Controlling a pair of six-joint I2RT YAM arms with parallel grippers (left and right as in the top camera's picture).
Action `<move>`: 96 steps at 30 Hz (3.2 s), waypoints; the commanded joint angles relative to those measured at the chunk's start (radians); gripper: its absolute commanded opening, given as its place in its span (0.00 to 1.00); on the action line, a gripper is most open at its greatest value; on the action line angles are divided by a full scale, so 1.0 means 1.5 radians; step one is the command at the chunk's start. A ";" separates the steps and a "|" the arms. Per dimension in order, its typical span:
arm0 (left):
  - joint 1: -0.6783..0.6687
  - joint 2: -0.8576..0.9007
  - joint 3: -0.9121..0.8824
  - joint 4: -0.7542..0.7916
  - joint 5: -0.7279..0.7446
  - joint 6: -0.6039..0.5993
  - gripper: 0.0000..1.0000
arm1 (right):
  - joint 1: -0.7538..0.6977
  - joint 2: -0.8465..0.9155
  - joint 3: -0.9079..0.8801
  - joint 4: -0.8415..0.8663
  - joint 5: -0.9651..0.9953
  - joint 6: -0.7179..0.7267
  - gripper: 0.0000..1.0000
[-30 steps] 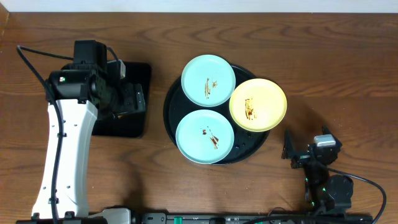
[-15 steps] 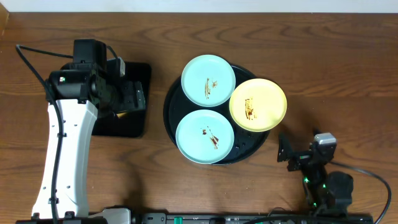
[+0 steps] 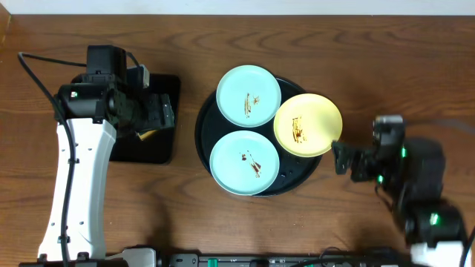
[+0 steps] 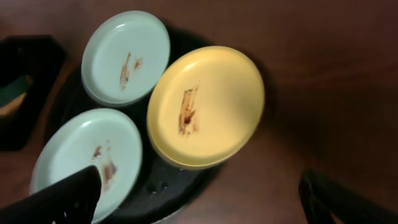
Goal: Clean dirty plates on tray and stack at the side
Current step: 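Reach the right gripper to the yellow plate's right rim, then lower the left gripper onto the green-and-yellow sponge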
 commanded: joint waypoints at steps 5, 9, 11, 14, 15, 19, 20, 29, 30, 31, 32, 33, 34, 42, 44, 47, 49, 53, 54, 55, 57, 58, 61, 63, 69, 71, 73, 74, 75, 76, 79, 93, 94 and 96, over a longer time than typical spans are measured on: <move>0.002 -0.004 0.013 0.019 -0.001 -0.006 0.85 | 0.001 0.267 0.257 -0.225 -0.069 0.005 0.99; 0.002 -0.003 0.013 0.030 -0.003 -0.006 0.84 | 0.001 0.376 0.336 -0.313 -0.069 -0.021 0.99; 0.002 -0.001 0.013 0.033 -0.015 -0.006 0.83 | 0.001 0.411 0.349 -0.329 -0.078 -0.024 0.99; 0.002 0.011 0.013 0.035 -0.060 -0.006 0.79 | 0.001 0.441 0.349 -0.334 -0.094 -0.024 0.99; 0.002 0.018 0.013 0.037 -0.069 -0.006 0.78 | 0.001 0.449 0.348 -0.338 -0.094 -0.025 0.99; 0.002 0.055 0.013 0.051 -0.073 -0.009 0.71 | 0.002 0.461 0.348 -0.349 -0.093 -0.060 0.99; 0.002 0.068 0.013 0.056 -0.073 -0.009 0.68 | 0.001 0.458 0.349 -0.349 -0.093 -0.067 0.99; 0.008 0.201 0.013 0.086 -0.141 -0.081 0.49 | 0.001 0.452 0.349 -0.362 -0.093 -0.108 0.99; 0.012 0.211 0.013 0.085 -0.159 -0.113 0.49 | 0.001 0.452 0.349 -0.363 -0.093 -0.108 0.99; 0.018 0.218 0.013 0.083 -0.181 -0.152 0.47 | 0.002 0.452 0.349 -0.364 -0.093 -0.108 0.99; 0.023 0.222 0.013 0.079 -0.201 -0.190 0.43 | 0.002 0.452 0.349 -0.364 -0.093 -0.108 0.99; 0.030 0.223 0.013 0.073 -0.220 -0.228 0.39 | 0.002 0.452 0.349 -0.364 -0.093 -0.108 0.99; 0.036 0.223 0.013 0.066 -0.236 -0.263 0.37 | 0.002 0.452 0.349 -0.364 -0.093 -0.108 0.99; 0.090 0.222 0.013 0.033 -0.247 -0.418 0.51 | 0.002 0.452 0.349 -0.364 -0.094 -0.125 0.99; 0.093 0.222 0.013 0.043 -0.222 -0.407 0.59 | 0.002 0.452 0.349 -0.364 -0.093 -0.130 0.99; 0.093 0.222 0.013 0.089 -0.116 -0.282 0.65 | 0.002 0.452 0.349 -0.364 -0.094 -0.141 0.99; 0.093 0.222 0.013 0.117 -0.034 -0.170 0.65 | 0.002 0.452 0.349 -0.364 -0.094 -0.148 0.99; 0.093 0.222 0.013 0.138 0.064 0.008 0.67 | 0.002 0.452 0.349 -0.364 -0.094 -0.148 0.99; 0.093 0.222 0.013 0.140 0.073 0.043 0.67 | 0.002 0.452 0.349 -0.364 -0.094 -0.148 0.99; 0.093 0.222 0.013 0.142 0.084 0.084 0.70 | 0.002 0.452 0.349 -0.364 -0.094 -0.148 0.99; 0.093 0.222 0.013 0.143 0.088 0.154 0.70 | 0.002 0.452 0.349 -0.364 -0.094 -0.153 0.99; 0.093 0.222 0.013 0.143 0.088 0.177 0.74 | 0.002 0.452 0.349 -0.364 -0.094 -0.153 0.99; 0.093 0.222 0.013 0.142 0.088 0.242 0.78 | 0.002 0.452 0.349 -0.366 -0.094 -0.153 0.99; 0.093 0.222 0.013 0.143 0.087 0.275 0.80 | 0.002 0.452 0.349 -0.366 -0.094 -0.153 0.99; 0.093 0.222 0.013 0.143 0.087 0.340 0.95 | 0.002 0.452 0.349 -0.374 -0.094 -0.155 0.99; 0.093 0.222 0.013 0.141 0.087 0.362 0.98 | 0.002 0.452 0.349 -0.378 -0.094 -0.155 0.99; 0.095 0.222 0.013 0.144 0.080 0.379 0.98 | 0.002 0.452 0.349 -0.381 -0.094 -0.160 0.99; 0.097 0.222 0.013 0.146 0.075 0.378 0.98 | 0.002 0.452 0.349 -0.381 -0.093 -0.160 0.99; 0.100 0.222 0.013 0.147 0.075 0.378 0.98 | 0.002 0.452 0.349 -0.381 -0.093 -0.160 0.99; 0.104 0.222 0.013 0.148 0.073 0.373 0.98 | 0.002 0.452 0.349 -0.381 -0.094 -0.160 0.99; 0.121 0.223 0.013 0.152 0.054 0.360 0.98 | 0.002 0.452 0.349 -0.382 -0.094 -0.159 0.99; 0.188 0.242 0.013 0.150 0.138 0.583 0.97 | 0.002 0.452 0.349 -0.406 -0.094 -0.160 0.99; 0.186 0.242 0.013 0.150 0.148 0.602 0.96 | 0.002 0.452 0.349 -0.406 -0.094 -0.160 0.99; 0.181 0.242 0.013 0.149 0.157 0.639 0.96 | 0.002 0.452 0.349 -0.406 -0.094 -0.160 0.99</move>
